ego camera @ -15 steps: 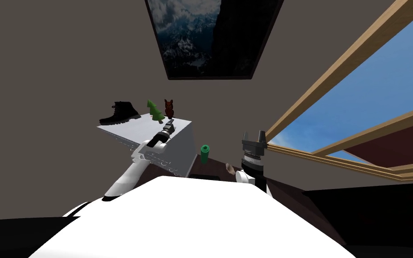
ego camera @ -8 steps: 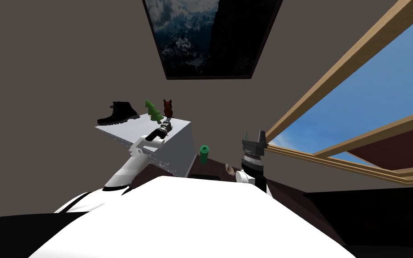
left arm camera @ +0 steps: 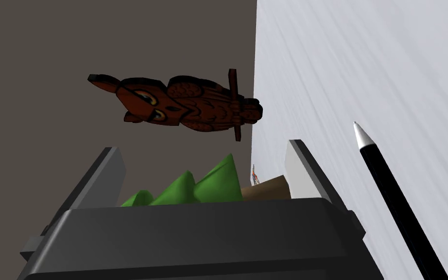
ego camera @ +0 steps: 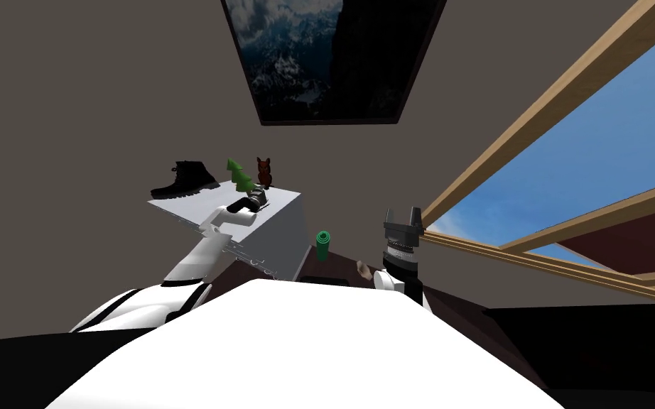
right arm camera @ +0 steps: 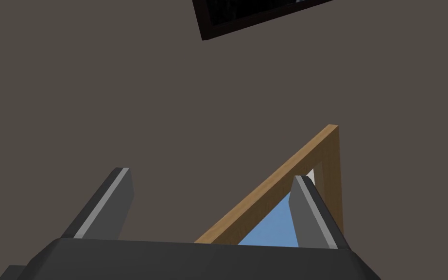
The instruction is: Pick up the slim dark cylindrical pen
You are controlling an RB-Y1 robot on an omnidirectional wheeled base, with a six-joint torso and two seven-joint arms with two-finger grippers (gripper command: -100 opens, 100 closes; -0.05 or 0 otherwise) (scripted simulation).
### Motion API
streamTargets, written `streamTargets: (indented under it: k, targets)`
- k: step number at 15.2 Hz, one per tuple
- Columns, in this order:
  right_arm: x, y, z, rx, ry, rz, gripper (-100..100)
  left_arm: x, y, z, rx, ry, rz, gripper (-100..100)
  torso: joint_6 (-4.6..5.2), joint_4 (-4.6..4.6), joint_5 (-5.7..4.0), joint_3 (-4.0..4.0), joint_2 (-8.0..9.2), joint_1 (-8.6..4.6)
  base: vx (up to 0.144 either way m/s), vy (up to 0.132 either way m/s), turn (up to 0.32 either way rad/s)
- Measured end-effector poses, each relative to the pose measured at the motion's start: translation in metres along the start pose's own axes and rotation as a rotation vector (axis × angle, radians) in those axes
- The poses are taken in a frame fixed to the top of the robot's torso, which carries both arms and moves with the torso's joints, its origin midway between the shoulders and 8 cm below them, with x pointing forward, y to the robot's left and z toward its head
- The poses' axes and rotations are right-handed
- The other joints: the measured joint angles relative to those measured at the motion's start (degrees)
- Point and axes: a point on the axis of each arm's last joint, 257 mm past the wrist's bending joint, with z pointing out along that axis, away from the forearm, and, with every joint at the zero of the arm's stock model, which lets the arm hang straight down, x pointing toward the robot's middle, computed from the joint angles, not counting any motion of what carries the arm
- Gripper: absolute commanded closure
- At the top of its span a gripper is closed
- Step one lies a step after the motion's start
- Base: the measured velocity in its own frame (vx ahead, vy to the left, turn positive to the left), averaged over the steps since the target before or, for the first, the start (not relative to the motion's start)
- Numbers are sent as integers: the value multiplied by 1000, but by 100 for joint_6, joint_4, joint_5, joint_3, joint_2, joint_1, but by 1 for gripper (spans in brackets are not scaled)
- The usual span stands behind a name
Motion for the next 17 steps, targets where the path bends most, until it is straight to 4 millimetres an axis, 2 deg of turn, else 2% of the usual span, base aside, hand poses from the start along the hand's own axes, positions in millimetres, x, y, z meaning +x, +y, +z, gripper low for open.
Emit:
streamTargets:
  k: [9,11,17]
  targets:
    - [0,0,0,0,0,0,0,-62,-4,19,-133,-129,-67,-100,0,0,-2,-2,-5,-6,26,-33,14]
    - [0,0,0,0,0,0,0,-71,3,19,-171,-152,-79,-100,0,0,0,-1,-1,-1,19,-25,9]
    - [0,0,0,0,0,0,0,-113,4,21,-266,-244,-153,-100,0,0,-1,-1,-1,-5,24,-34,15]
